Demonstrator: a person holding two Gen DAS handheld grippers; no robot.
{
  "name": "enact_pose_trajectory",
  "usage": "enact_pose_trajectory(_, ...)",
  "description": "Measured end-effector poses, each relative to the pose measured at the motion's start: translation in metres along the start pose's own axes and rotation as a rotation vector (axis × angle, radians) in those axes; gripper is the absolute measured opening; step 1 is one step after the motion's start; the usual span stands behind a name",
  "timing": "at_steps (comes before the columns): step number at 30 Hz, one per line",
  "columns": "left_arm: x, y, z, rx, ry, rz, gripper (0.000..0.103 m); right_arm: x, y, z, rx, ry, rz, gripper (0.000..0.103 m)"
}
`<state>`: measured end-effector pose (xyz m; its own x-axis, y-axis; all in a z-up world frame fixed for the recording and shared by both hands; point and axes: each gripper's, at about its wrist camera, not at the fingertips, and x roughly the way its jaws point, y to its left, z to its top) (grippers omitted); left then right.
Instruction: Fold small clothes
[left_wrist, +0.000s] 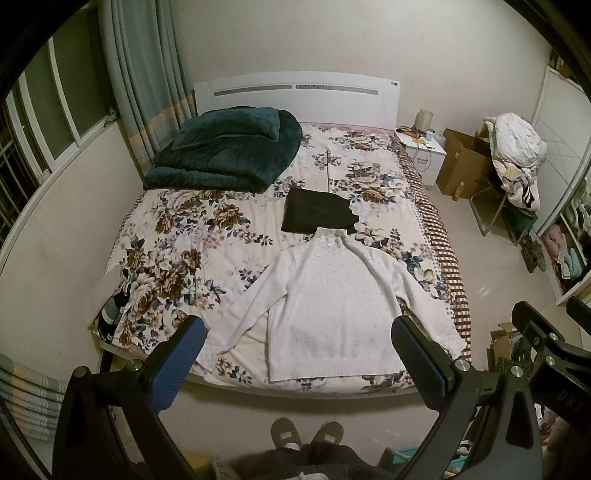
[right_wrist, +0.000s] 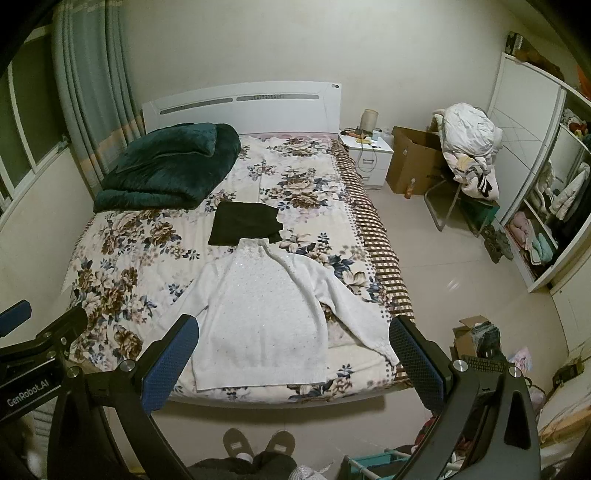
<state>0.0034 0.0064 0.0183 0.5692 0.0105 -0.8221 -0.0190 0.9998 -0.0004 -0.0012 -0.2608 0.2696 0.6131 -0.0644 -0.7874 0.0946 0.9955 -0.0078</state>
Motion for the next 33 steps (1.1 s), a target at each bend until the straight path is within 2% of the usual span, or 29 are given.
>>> enact_pose_trajectory(33,-0.0024,0.0011,0.003,0.003,-0.011,-0.003,0.103,0.001,-0.0032,-0.0069,0.007,-0.008,0.002,0.103)
